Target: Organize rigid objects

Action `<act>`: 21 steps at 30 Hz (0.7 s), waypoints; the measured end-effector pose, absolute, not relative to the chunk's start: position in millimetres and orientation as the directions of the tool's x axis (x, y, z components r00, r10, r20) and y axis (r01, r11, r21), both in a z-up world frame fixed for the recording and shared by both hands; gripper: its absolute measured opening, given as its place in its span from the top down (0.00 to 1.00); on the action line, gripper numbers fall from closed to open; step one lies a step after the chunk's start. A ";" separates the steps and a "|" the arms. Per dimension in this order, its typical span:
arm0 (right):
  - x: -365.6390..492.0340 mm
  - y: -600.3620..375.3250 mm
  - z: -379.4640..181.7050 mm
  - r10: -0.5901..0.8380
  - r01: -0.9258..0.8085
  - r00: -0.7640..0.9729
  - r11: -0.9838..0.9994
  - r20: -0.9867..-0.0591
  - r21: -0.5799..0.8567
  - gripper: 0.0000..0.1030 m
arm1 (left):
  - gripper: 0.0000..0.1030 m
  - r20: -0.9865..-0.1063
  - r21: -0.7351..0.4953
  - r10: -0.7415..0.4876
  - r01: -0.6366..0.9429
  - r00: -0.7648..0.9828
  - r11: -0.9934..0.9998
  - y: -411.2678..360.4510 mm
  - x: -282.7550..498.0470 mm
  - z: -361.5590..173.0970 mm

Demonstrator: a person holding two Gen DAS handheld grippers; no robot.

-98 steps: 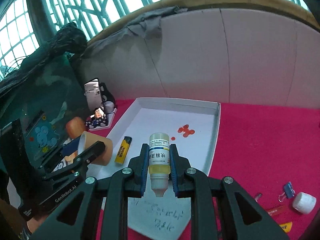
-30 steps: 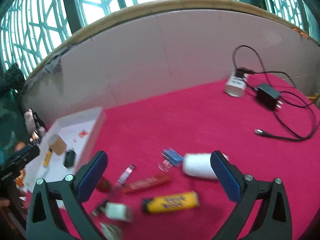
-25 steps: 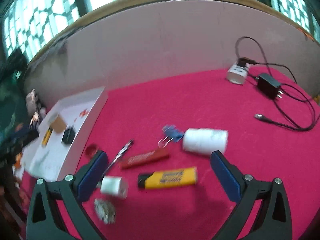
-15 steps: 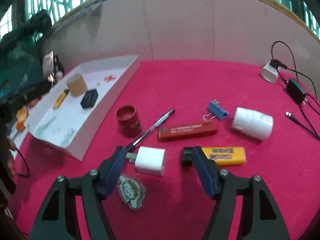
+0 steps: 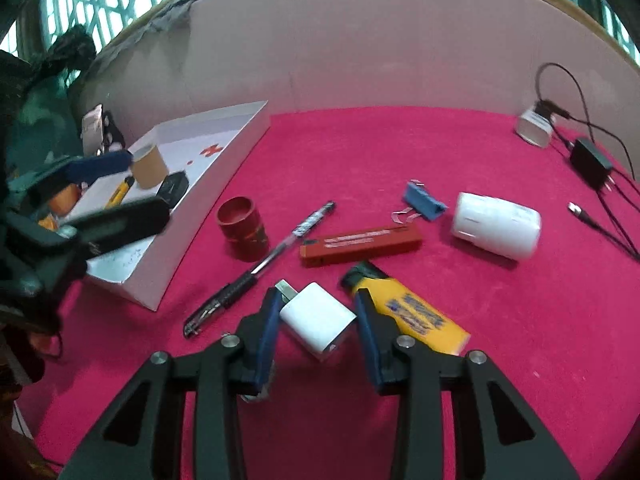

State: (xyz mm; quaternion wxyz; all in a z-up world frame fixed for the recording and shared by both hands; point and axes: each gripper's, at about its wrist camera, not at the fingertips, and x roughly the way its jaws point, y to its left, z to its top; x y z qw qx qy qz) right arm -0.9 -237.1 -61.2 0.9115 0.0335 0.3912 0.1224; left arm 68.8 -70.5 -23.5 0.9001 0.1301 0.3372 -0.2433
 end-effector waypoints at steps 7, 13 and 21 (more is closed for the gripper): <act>-10.4 -274.9 -55.5 0.271 -0.132 0.689 0.959 -0.672 0.251 0.64 | 0.12 -0.727 0.099 -0.326 0.562 0.604 0.821 -101.4 84.3 -33.6; -10.5 -287.1 -59.1 0.290 -0.111 0.687 0.948 -0.666 0.298 0.64 | 0.20 -0.765 0.109 -0.300 0.574 0.570 0.812 -118.2 92.6 -52.6; -10.6 -287.1 -58.3 0.317 -0.132 0.688 0.939 -0.652 0.318 0.64 | 0.39 -0.782 0.098 -0.261 0.525 0.566 0.846 -119.2 101.3 -65.0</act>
